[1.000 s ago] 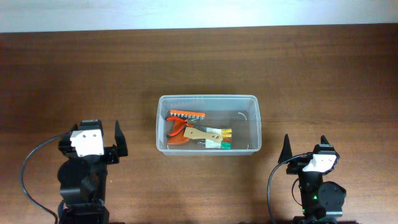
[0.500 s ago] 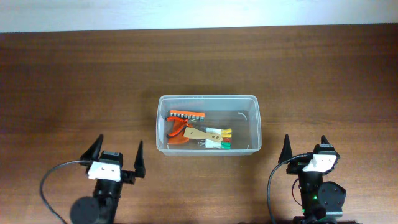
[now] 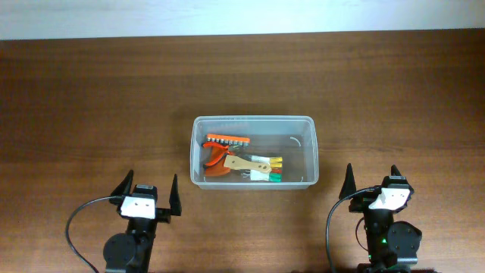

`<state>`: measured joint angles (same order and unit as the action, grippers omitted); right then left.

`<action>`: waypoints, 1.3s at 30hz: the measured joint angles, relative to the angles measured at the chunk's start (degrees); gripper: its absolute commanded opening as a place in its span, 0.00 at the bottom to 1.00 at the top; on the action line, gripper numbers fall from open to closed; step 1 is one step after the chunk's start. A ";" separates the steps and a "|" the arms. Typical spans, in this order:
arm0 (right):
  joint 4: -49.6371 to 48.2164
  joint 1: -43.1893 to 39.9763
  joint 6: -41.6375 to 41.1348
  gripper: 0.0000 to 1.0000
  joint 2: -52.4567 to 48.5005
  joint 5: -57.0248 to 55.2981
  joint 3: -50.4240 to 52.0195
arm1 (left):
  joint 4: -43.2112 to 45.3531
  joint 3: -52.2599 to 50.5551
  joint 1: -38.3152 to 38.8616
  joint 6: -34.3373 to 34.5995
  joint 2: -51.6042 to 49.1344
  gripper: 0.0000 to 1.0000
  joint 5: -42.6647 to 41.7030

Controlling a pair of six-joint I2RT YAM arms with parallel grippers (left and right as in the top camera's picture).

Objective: Pack container

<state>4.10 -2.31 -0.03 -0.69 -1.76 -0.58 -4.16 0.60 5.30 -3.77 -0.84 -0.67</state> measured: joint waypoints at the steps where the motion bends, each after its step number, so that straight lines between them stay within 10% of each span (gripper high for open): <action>1: 0.00 0.00 0.00 0.99 0.00 0.00 0.00 | 0.00 0.00 0.00 0.63 0.00 0.99 0.00; 39: 0.00 0.00 0.00 0.99 0.00 0.00 0.00 | 0.04 0.00 0.00 3.87 0.00 0.99 -0.46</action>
<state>4.10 -2.31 -0.03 -0.69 -1.76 -0.58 -4.12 0.60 5.30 0.10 -0.84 -1.13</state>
